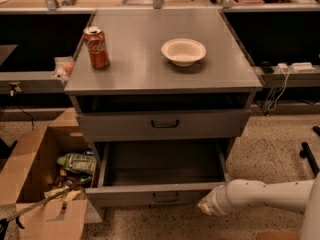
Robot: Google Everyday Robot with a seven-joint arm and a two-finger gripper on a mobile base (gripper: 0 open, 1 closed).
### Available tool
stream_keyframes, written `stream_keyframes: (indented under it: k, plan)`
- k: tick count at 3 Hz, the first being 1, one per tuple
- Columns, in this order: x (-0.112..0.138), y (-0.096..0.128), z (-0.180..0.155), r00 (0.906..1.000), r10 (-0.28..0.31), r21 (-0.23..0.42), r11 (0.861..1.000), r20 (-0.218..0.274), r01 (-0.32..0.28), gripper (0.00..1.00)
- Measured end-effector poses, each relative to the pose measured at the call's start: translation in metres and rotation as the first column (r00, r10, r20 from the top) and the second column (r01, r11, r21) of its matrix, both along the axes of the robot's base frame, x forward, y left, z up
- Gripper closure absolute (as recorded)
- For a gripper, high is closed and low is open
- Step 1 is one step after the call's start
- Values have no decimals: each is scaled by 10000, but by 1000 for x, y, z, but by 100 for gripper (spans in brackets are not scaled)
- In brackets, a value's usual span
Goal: Close middle drawer
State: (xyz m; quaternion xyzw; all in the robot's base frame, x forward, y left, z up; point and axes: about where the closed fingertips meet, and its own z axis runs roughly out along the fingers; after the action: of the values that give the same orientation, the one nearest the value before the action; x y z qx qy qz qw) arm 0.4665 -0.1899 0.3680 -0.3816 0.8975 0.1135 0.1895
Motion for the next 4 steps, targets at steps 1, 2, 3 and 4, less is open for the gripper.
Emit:
stream_keyframes:
  k: [1,2,3,4]
  plan:
    - [12,0,0,9998,-44,66,10000,188,43,100]
    - [28,1,1,9992,-81,142,9999,400,75,100]
    - [35,1,1,9988,-93,175,9998,488,84,100]
    - [46,1,1,9980,-105,219,9997,631,91,100]
